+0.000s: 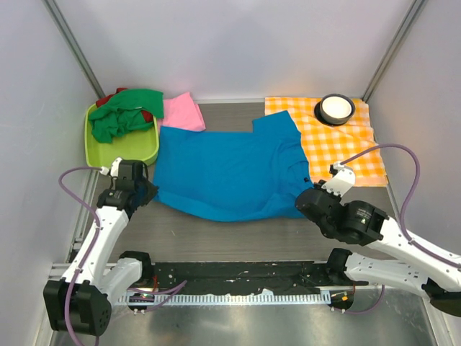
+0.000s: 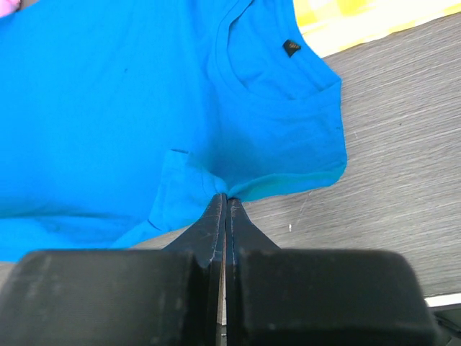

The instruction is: Fold and stack the t-shirts

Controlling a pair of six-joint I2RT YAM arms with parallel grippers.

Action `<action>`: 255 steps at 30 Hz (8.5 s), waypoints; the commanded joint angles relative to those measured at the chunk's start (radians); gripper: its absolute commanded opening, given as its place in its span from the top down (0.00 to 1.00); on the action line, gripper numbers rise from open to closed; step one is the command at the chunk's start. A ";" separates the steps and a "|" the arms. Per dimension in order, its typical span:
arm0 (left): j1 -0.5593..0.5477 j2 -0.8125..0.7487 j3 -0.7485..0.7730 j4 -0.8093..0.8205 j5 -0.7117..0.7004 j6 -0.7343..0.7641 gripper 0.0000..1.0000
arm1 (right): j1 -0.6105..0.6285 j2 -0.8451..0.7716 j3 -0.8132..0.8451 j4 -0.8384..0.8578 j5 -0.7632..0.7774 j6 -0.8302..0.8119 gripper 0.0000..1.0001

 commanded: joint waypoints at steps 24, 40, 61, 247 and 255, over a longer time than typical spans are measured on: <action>0.049 0.011 0.062 0.005 -0.082 -0.007 1.00 | -0.045 0.100 0.045 0.126 0.253 -0.112 0.99; 0.067 0.124 0.130 0.042 -0.074 -0.002 1.00 | -0.485 0.200 -0.031 0.538 -0.126 -0.504 0.99; 0.073 0.464 0.199 0.197 -0.011 -0.065 1.00 | -0.644 0.433 -0.031 0.793 -0.343 -0.618 0.99; -0.293 0.339 0.021 0.252 -0.017 -0.056 0.00 | -0.386 1.007 0.316 0.698 -0.272 -0.523 0.99; -0.295 0.333 0.009 0.260 -0.014 -0.065 0.00 | -0.331 0.950 0.325 0.715 -0.258 -0.572 0.99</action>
